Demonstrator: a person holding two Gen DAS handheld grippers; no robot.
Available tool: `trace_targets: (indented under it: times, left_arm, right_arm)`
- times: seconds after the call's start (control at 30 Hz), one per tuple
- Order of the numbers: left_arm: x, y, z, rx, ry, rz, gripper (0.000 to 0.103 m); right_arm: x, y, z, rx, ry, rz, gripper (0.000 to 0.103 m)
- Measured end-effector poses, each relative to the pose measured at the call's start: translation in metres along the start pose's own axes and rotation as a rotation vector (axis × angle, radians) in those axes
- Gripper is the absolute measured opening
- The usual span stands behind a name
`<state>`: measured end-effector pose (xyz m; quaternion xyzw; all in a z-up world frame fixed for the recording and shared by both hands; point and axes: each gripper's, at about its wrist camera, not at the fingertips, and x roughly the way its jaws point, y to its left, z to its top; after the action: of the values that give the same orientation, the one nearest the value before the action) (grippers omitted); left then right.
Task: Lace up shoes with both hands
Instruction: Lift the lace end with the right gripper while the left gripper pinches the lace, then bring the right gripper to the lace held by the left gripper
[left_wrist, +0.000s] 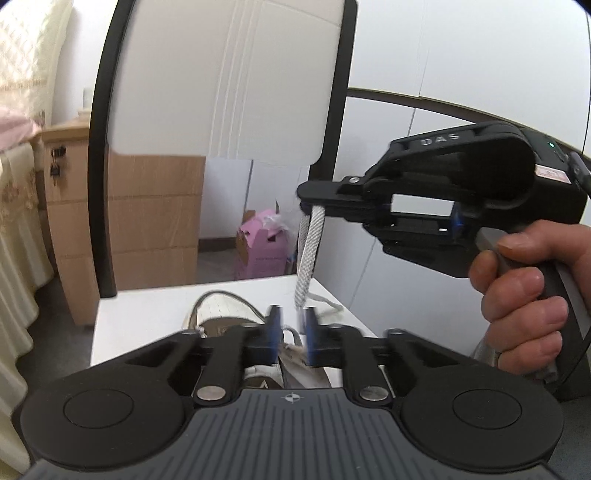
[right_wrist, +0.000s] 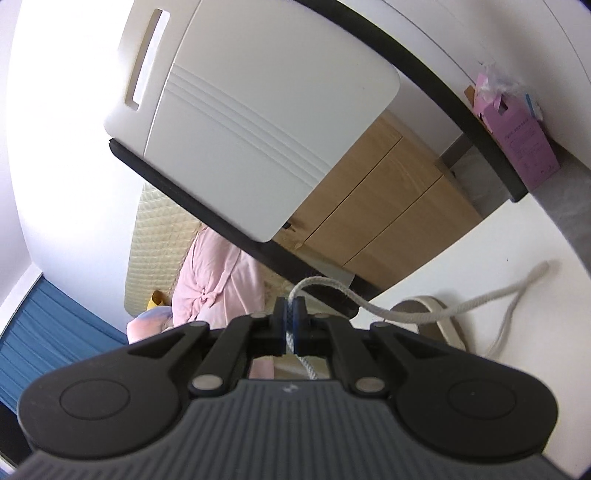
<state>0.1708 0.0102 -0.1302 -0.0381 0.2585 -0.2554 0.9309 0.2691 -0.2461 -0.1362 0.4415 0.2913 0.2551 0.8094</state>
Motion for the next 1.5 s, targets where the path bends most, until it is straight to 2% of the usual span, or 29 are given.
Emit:
trace_targets:
  times: [0.03, 0.17, 0.27, 0.33, 0.4, 0.43, 0.67, 0.73, 0.9, 0.97, 1.03, 1.1, 1.13, 1.2, 1.27, 1.43, 1.5]
  left_arm:
    - [-0.001, 0.001, 0.0, 0.002, -0.006, -0.005, 0.003]
    - [-0.004, 0.003, -0.001, 0.025, -0.011, -0.032, 0.003]
    - [-0.005, 0.004, -0.001, 0.041, -0.015, -0.058, 0.003]
    - [-0.004, 0.005, -0.001, 0.051, -0.007, -0.065, 0.003]
    - [-0.003, 0.006, -0.002, 0.063, 0.004, -0.07, 0.003]
    - [-0.004, 0.006, -0.003, 0.069, 0.008, -0.073, 0.003]
    - [-0.01, 0.006, -0.002, 0.141, -0.008, -0.122, 0.003]
    - [-0.014, 0.008, -0.002, 0.163, -0.023, -0.146, 0.003]
    - [-0.015, 0.011, -0.004, 0.197, -0.011, -0.142, 0.003]
    - [-0.017, 0.012, -0.004, 0.197, -0.019, -0.154, 0.003]
    - [-0.018, 0.012, -0.004, 0.197, -0.024, -0.16, 0.003]
    - [-0.018, 0.012, -0.004, 0.202, -0.023, -0.162, 0.003]
    - [-0.019, 0.012, -0.005, 0.203, -0.023, -0.166, 0.003]
    - [-0.021, 0.012, -0.006, 0.207, -0.025, -0.174, 0.003]
    - [-0.023, 0.013, -0.006, 0.209, -0.023, -0.176, 0.003]
    - [-0.021, 0.019, -0.006, 0.196, -0.008, -0.179, 0.003]
    - [-0.02, 0.019, -0.007, 0.201, -0.005, -0.177, 0.003]
  right_arm:
    - [-0.003, 0.001, 0.0, -0.004, 0.0, -0.001, 0.004]
    - [-0.01, 0.005, 0.003, -0.035, 0.008, -0.029, 0.007]
    - [-0.018, 0.012, 0.002, -0.107, 0.028, -0.075, 0.008]
    - [-0.021, 0.018, 0.002, -0.171, 0.048, -0.117, 0.013]
    - [-0.025, 0.022, 0.001, -0.236, 0.059, -0.165, 0.049]
    - [-0.028, 0.026, 0.002, -0.273, 0.062, -0.188, 0.053]
    - [-0.038, 0.05, 0.008, -0.538, 0.159, -0.27, 0.053]
    - [-0.032, 0.067, 0.007, -0.72, 0.245, -0.268, 0.052]
    - [-0.006, 0.114, -0.04, -1.512, 0.521, -0.335, 0.049]
    - [0.003, 0.12, -0.066, -1.793, 0.639, -0.317, 0.049]
    - [0.008, 0.118, -0.091, -2.062, 0.72, -0.287, 0.049]
    - [0.011, 0.113, -0.113, -2.267, 0.784, -0.245, 0.047]
    - [0.012, 0.11, -0.119, -2.337, 0.802, -0.224, 0.046]
    - [0.013, 0.102, -0.132, -2.48, 0.836, -0.187, 0.035]
    - [0.013, 0.094, -0.14, -2.584, 0.876, -0.147, 0.029]
    - [0.016, 0.1, -0.146, -2.633, 0.885, -0.071, 0.021]
    - [0.016, 0.1, -0.147, -2.636, 0.895, -0.054, 0.006]
